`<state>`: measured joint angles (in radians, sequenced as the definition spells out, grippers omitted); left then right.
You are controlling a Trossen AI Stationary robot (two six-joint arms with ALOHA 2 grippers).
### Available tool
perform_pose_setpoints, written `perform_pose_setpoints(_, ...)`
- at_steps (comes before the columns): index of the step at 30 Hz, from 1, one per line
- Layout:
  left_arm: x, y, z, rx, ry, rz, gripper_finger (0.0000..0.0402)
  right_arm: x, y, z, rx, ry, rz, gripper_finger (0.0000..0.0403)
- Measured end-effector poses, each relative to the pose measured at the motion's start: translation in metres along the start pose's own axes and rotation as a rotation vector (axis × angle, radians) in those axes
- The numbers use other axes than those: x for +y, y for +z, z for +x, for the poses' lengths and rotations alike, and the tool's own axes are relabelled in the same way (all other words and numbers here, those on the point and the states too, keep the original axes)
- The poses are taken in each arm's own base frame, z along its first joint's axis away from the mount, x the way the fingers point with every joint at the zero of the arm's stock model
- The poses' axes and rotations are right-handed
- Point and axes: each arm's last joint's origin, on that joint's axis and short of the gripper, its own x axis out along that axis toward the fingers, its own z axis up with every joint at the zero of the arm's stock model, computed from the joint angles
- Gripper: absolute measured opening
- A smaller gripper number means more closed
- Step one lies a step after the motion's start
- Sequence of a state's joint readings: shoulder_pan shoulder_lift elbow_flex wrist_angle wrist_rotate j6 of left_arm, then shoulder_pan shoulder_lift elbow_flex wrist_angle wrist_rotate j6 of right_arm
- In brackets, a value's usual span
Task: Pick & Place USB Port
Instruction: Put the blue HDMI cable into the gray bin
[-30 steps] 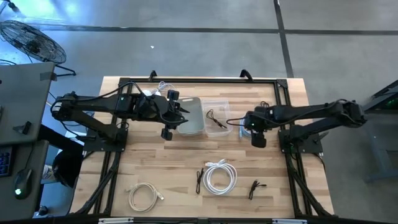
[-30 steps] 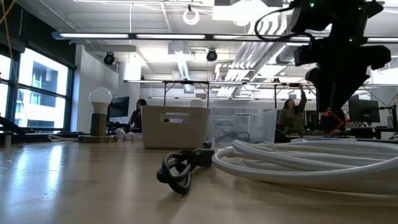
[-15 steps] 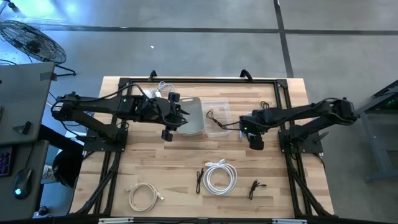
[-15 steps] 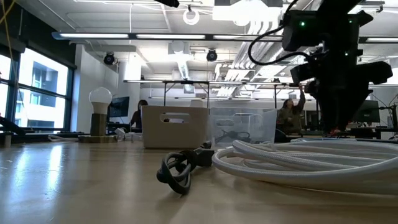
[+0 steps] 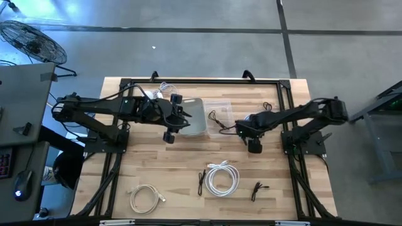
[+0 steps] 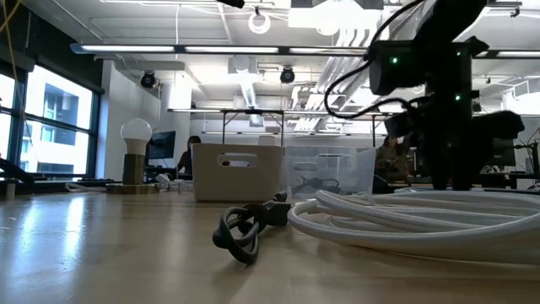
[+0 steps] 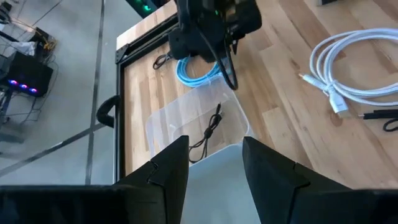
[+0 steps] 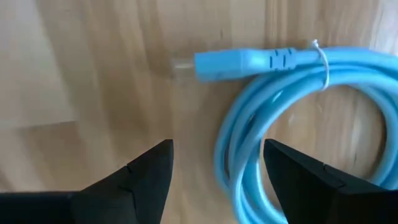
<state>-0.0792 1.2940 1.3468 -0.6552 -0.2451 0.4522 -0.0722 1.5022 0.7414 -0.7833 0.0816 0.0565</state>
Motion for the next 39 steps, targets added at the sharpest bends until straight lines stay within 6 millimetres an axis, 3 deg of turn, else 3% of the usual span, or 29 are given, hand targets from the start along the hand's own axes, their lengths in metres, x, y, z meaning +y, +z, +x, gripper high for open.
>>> perform_pose_setpoints(5, 0.000, 0.000, 0.000, -0.004, -0.011, -0.012, 0.0147, -0.003, 0.007, 0.016, 0.041, -0.049, 0.003, 0.0212)
perform_pose_setpoints(7, -0.001, 0.000, 0.000, -0.007, -0.018, -0.012, 0.0147, -0.003, 0.008, 0.021, 0.066, -0.029, 0.014, 0.0165)
perform_pose_setpoints(10, -0.001, 0.000, 0.000, -0.011, -0.027, -0.013, 0.0147, -0.003, 0.009, 0.024, 0.077, -0.003, 0.016, 0.0053)
perform_pose_setpoints(11, -0.001, 0.000, 0.000, -0.011, -0.028, -0.012, 0.0147, -0.003, 0.009, 0.024, 0.075, -0.002, 0.007, 0.0034)
perform_pose_setpoints(17, -0.001, 0.000, 0.000, -0.015, -0.030, -0.017, 0.0147, 0.001, 0.007, 0.018, 0.040, -0.054, 0.024, 0.0031)
perform_pose_setpoints(26, -0.001, 0.001, 0.000, -0.018, -0.035, -0.017, 0.0147, 0.013, -0.008, -0.010, -0.038, -0.236, 0.045, 0.0031)
perform_pose_setpoints(32, -0.001, 0.002, 0.002, -0.028, -0.045, -0.018, 0.0147, 0.027, -0.021, -0.038, -0.164, -0.232, 0.058, 0.0031)
perform_pose_setpoints(39, -0.007, 0.008, 0.026, -0.061, -0.080, 0.079, 0.0147, 0.046, -0.028, -0.082, -0.413, -0.209, 0.024, 0.0031)
